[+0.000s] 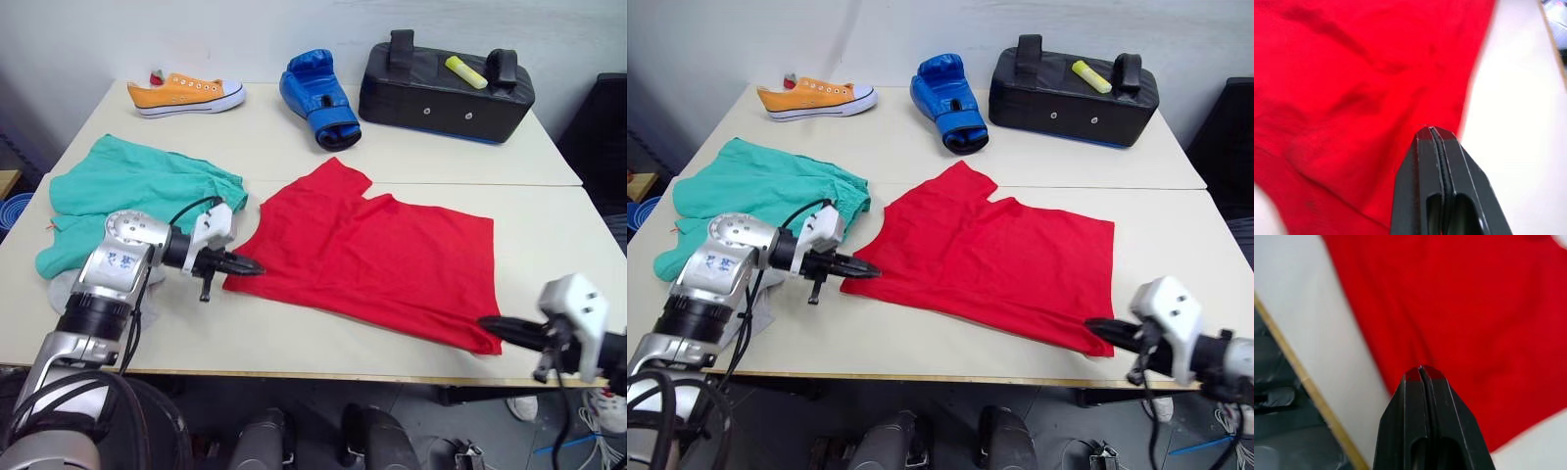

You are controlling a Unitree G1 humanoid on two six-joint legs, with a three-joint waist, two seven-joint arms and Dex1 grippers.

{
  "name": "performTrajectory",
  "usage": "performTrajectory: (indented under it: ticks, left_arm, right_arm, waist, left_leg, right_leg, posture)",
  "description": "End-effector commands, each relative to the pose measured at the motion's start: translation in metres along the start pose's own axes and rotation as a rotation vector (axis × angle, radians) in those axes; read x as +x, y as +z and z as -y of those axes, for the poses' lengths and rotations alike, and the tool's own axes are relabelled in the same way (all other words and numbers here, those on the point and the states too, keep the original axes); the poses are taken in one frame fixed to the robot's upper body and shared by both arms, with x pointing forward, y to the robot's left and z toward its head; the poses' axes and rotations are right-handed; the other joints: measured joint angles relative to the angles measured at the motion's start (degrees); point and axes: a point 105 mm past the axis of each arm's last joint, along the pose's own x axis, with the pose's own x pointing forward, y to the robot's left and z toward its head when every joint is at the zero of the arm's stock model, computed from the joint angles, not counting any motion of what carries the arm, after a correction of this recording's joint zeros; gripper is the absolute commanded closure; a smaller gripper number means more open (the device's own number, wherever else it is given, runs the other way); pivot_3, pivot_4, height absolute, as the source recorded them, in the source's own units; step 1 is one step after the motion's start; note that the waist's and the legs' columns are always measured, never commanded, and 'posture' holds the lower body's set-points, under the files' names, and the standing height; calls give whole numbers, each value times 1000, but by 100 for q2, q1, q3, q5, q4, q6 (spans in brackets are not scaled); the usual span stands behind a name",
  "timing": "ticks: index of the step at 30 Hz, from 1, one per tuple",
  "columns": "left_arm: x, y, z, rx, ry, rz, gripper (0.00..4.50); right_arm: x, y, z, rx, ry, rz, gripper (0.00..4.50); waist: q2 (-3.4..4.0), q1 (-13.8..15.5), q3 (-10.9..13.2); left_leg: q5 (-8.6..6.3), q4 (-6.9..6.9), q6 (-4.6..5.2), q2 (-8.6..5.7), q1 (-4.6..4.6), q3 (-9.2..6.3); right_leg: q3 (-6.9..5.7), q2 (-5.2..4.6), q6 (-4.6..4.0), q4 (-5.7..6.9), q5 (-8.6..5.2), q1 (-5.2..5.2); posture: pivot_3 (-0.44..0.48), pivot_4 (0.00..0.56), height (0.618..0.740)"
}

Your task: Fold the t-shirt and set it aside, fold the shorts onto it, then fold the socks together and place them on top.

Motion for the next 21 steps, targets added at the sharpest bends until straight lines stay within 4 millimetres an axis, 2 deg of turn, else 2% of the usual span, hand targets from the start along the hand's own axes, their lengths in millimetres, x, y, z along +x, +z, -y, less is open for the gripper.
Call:
performTrajectory:
  ticks: [1,4,7,10,11,13,16,21]
  left_arm:
    - [2,-21,3,19,10,-96,4500]
    - [5,-40,-8,21,85,-159,4500]
    - [0,-59,-18,48,141,-247,4500]
    - [-5,-65,-21,55,155,-263,4500]
    - [-8,-64,-22,50,157,-257,4500]
    - [-17,-59,-22,33,156,-231,4500]
    - [-26,-51,-18,34,135,-206,4500]
    - [-38,-5,-5,14,54,-50,4500]
  right_arm:
    - [12,-27,7,-12,-97,-106,4482]
    - [16,-49,9,-23,-109,-188,4482]
    - [1,-73,18,-91,-122,-316,4482]
    - [-9,-77,28,-111,-151,-337,4482]
    - [-13,-74,32,-98,-168,-323,4482]
    - [-22,-57,37,-47,-177,-228,4482]
    - [-31,-33,33,-11,-127,-116,4482]
    - [-41,3,31,-32,-120,0,4482]
  waist:
    - [0,-2,0]
    - [-1,17,0]
    - [8,23,-11]
    - [7,25,-22]
    - [10,20,-26]
    - [18,6,-25]
    - [24,-28,-21]
    - [10,-99,5]
  left_leg:
    - [-2,0,-2,-1,-2,1]
    - [-16,4,-23,-3,-5,2]
    - [-31,4,4,-3,13,0]
    - [-31,2,11,-1,19,-4]
    - [-31,-1,11,1,20,-6]
    - [-31,-2,12,2,22,-8]
    - [-26,-5,19,1,11,-7]
    - [4,-13,-9,6,8,-3]
  right_leg:
    - [0,-1,3,-4,2,-1]
    - [1,-4,11,-12,7,0]
    - [3,-4,12,-23,8,23]
    - [4,-3,12,-48,11,36]
    - [4,-3,9,-57,12,44]
    - [5,-1,0,-69,12,52]
    - [7,-2,14,-65,21,32]
    - [1,7,-5,-3,5,-4]
  posture:
    - [0,150,740]
    - [0,150,740]
    - [0,150,740]
    - [0,150,740]
    - [0,150,740]
    - [0,150,740]
    - [0,150,740]
    - [0,150,740]
